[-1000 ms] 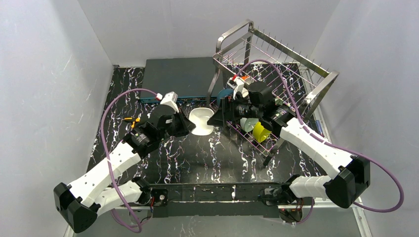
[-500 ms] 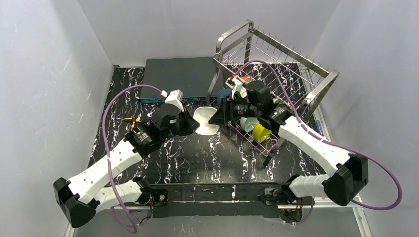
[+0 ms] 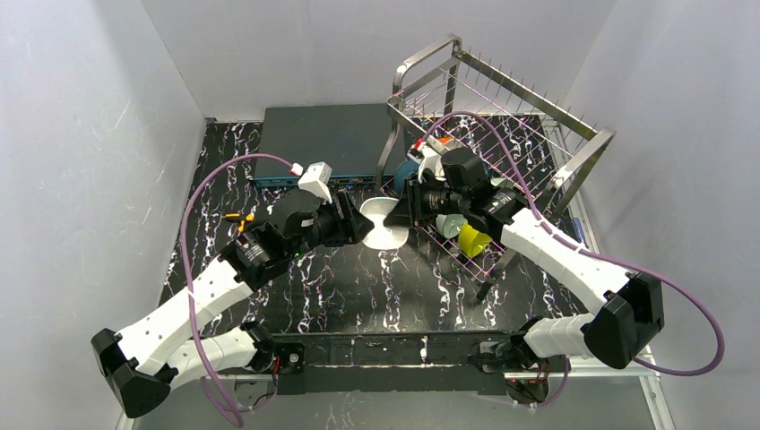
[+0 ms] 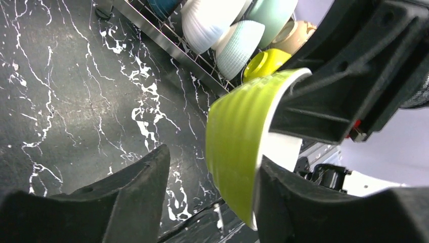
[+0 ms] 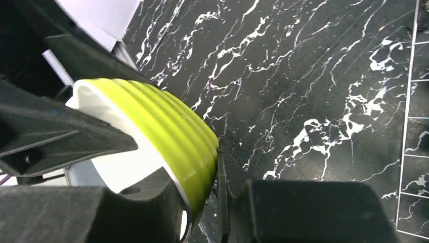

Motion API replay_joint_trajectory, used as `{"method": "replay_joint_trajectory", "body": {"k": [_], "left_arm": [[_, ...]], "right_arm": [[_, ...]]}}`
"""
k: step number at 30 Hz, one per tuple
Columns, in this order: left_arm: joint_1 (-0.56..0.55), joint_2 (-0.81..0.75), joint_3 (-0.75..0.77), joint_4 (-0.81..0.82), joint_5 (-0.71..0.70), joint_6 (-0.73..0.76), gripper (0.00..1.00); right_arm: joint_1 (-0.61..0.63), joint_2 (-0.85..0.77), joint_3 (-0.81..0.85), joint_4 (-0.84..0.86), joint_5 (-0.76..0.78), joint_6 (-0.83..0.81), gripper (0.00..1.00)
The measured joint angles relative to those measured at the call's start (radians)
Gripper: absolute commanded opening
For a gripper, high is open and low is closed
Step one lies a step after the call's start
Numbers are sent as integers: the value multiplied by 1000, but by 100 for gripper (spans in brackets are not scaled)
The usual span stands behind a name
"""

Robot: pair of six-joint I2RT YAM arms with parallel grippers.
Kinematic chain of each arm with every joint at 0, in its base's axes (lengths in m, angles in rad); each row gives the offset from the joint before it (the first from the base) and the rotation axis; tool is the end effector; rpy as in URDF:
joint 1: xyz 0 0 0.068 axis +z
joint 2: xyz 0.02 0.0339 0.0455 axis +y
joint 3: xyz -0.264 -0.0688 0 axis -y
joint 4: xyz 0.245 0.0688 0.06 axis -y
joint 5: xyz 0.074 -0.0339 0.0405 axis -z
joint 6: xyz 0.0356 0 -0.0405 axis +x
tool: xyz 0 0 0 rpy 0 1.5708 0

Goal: Load the bowls into the dish rack
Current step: Pick up the bowl from the center of the board.

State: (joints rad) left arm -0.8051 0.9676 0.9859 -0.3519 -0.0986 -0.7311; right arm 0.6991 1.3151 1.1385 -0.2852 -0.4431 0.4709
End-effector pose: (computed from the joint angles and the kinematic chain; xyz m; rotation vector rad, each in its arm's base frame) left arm 0.1533 -0.1544 0.3596 0.0038 2.0182 -0.9259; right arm 0.2198 0.2047 0.3376 -0.5489 2.1258 1.1520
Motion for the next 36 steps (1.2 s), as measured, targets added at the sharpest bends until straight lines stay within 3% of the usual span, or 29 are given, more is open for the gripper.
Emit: {"method": "replay_joint_trajectory", "body": {"k": [7, 9, 16, 23, 36], "left_arm": [[7, -29, -32, 13, 30, 9, 94], [8, -31, -32, 16, 45, 13, 98], [50, -34, -40, 50, 151, -4, 98], [161, -89, -145, 203, 327, -101, 98], [247, -127, -278, 435, 546, -256, 98]], "right_arm": [[-2, -14, 0, -3, -39, -1, 1], [-2, -15, 0, -3, -40, -3, 1], [-2, -20, 0, -5, -52, -14, 1], [-5, -61, 0, -1, -55, -33, 1], [-6, -65, 0, 5, -57, -44, 1]]}}
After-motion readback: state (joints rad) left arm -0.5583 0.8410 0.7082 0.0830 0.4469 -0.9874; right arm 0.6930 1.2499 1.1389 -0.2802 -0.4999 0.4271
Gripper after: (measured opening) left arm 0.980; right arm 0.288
